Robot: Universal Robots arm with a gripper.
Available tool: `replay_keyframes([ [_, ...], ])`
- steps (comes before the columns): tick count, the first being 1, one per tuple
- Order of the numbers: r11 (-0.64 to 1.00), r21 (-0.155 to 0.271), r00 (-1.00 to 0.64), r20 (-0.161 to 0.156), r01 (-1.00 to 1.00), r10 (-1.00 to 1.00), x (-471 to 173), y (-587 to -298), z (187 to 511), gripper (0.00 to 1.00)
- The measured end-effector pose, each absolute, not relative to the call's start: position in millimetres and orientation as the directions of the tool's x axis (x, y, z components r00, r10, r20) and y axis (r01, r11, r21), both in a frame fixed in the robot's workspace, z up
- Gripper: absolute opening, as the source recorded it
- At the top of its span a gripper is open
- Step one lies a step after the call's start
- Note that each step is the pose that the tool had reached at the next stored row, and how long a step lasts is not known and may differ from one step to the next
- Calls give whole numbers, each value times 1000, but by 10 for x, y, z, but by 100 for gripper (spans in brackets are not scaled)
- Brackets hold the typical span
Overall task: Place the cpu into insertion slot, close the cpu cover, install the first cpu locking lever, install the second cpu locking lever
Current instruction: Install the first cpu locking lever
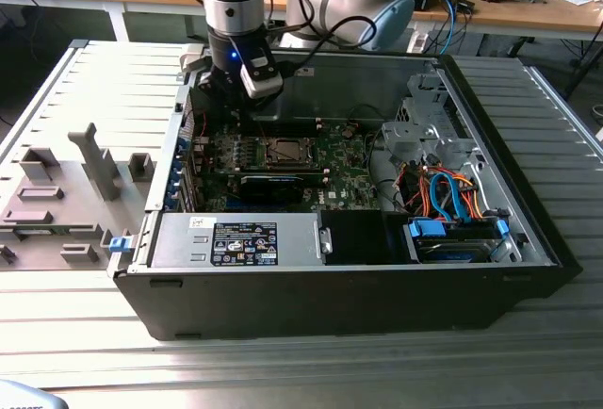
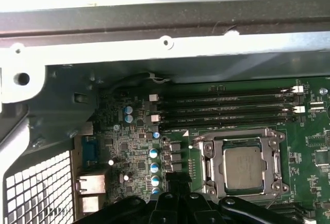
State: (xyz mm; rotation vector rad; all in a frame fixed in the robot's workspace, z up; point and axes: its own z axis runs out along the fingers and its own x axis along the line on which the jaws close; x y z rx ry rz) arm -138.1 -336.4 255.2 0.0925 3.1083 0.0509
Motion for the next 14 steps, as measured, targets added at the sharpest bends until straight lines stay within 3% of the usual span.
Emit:
replay_keyframes([
  [14,998,34,-998,-30,59,60,-1483,-3364,2552,11],
])
